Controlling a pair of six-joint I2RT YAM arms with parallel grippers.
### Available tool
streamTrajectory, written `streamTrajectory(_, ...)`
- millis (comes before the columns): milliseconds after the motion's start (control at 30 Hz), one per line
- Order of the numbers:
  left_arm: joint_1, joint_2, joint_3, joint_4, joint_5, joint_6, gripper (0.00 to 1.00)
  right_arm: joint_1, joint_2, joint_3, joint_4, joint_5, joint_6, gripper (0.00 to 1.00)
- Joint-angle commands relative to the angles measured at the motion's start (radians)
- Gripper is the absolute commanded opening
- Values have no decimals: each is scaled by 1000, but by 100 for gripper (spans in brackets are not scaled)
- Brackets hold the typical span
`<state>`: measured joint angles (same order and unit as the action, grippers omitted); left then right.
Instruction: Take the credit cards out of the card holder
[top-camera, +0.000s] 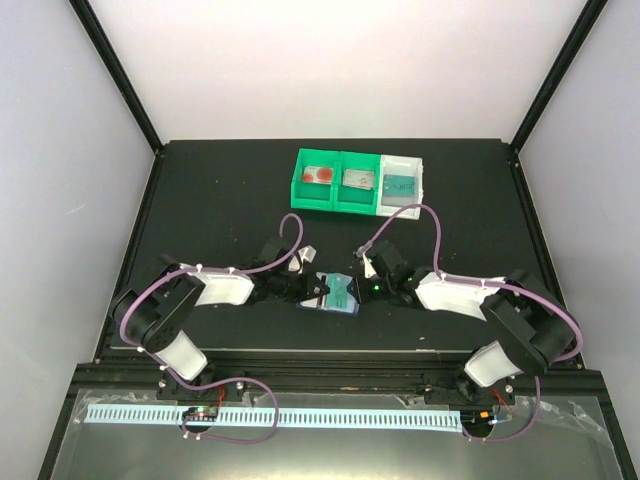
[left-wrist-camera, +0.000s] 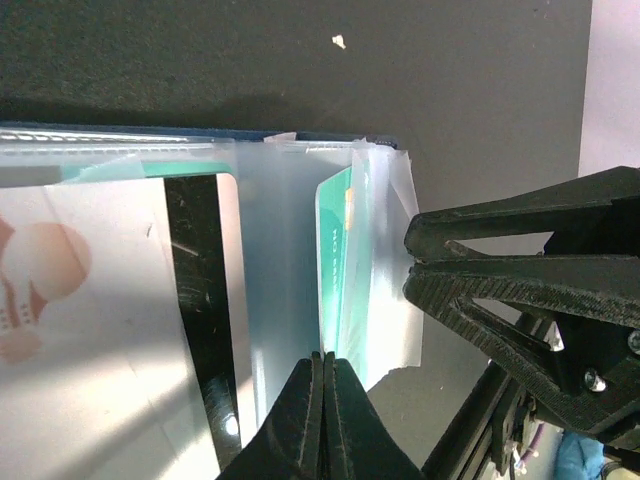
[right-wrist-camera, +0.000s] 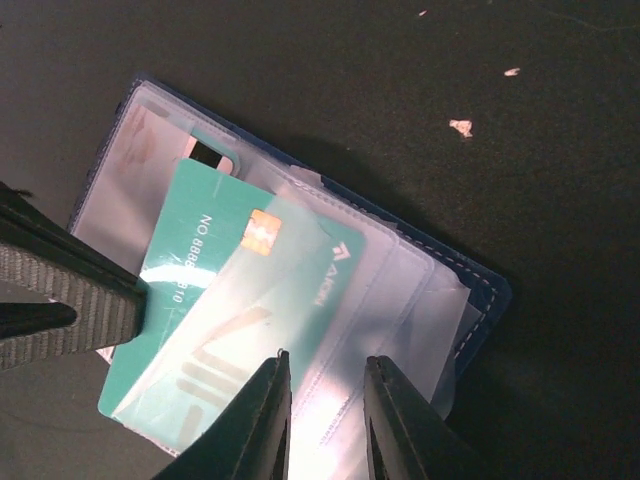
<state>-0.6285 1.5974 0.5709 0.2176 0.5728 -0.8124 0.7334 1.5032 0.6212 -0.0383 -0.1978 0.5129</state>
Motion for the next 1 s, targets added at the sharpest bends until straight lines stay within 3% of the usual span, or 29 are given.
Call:
streamTrajectory(0,-1,34,41,6,50,-3,2,3,-15,-18,37,-36,25,23)
streamTrajectory(233,-2,59,51,-8,57,-7,2,3,40,11,35,-43,42,23)
streamTrajectory(367,-13,40,80,-129,-14,46,2,3,62,42,-40,32,42,22)
streamTrajectory(667,-8,87,161,-275,-19,143,2,3,142,22,-64,164,17,18)
streamTrajectory(967,-5,94,161,-278,-46,150,2,3,126,34,-104,244,4,18)
